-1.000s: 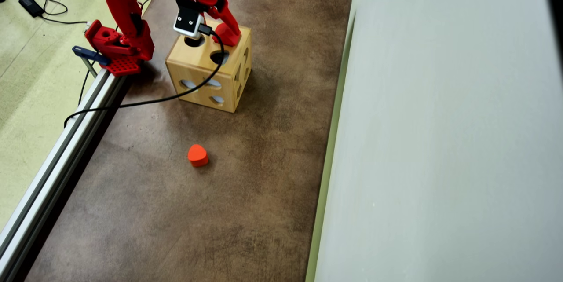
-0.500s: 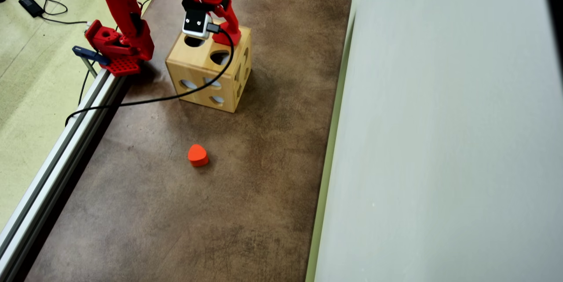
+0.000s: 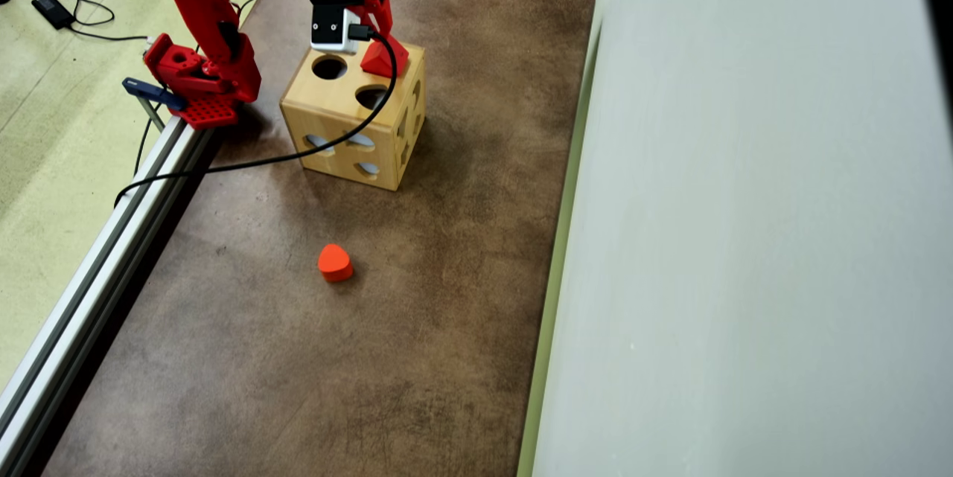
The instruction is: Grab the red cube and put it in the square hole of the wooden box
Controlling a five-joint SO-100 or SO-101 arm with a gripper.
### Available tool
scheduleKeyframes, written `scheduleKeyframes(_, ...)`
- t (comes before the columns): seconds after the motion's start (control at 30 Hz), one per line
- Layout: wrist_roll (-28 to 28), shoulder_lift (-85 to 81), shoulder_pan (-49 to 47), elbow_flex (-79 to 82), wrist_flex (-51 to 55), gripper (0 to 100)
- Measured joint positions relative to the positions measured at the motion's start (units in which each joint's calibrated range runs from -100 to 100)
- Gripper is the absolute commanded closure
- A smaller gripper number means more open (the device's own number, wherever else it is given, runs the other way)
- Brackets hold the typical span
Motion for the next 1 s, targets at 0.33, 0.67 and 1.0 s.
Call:
scheduleKeyframes(0.33, 0.2, 1.3, -0.9, 2.6, 5.0, 77)
scheduleKeyframes(0.67, 0.3, 5.1, -0.9, 2.9, 5.4, 76)
scheduleKeyframes(1.0, 0.1, 10.3, -5.0, 1.2, 7.1, 90)
